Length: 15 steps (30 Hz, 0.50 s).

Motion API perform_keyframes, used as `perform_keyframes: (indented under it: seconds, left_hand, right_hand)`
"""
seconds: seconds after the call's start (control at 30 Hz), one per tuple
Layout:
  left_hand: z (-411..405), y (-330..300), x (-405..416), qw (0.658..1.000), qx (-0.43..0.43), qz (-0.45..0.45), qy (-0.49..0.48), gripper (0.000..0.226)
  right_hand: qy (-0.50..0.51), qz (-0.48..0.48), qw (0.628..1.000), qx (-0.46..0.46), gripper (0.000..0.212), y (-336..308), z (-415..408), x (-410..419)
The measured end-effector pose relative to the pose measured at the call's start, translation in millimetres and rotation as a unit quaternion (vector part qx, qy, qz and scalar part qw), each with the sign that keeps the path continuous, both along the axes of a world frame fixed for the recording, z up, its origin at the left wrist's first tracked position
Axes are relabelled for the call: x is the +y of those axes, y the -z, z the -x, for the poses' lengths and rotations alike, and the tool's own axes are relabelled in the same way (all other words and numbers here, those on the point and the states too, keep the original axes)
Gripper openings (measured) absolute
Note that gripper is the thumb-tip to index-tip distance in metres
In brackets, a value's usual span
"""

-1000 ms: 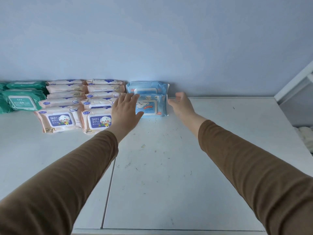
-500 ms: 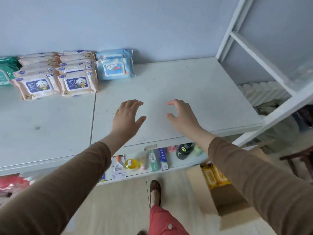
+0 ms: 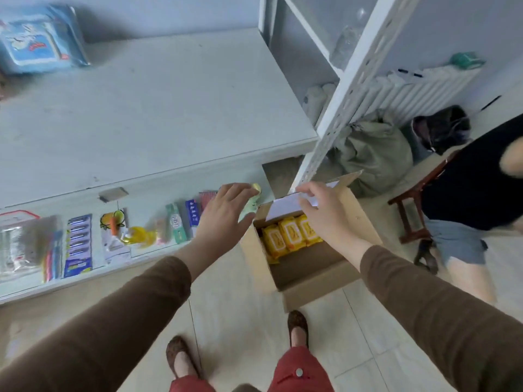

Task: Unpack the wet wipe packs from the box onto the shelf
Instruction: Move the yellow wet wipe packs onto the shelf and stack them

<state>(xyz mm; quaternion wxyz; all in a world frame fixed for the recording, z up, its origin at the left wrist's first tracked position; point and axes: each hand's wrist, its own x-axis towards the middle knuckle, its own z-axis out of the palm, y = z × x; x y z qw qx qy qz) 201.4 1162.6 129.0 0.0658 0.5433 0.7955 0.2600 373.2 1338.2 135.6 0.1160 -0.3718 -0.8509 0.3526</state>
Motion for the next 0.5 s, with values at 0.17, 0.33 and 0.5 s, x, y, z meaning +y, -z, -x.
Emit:
perform_keyframes:
  seconds: [0.17, 0.33, 0.5]
  left_hand:
    - [-68, 74, 73, 0.992, -0.042, 0.113, -0.019, 0.042]
    - [-94, 160, 118, 0.970, -0.072, 0.232, -0.023, 0.045]
    - [-92, 248, 148, 0.946, -0.069, 0.316, -0.034, 0.050]
  right_hand:
    - [0.003, 0.076, 0.993, -0.089, 0.028, 79, -71, 74]
    - [0.048, 0.203, 0.968, -0.139, 0.037, 177, -101, 117]
    - [0.194, 0.389, 0.895, -0.105, 0.049, 283, -105, 126]
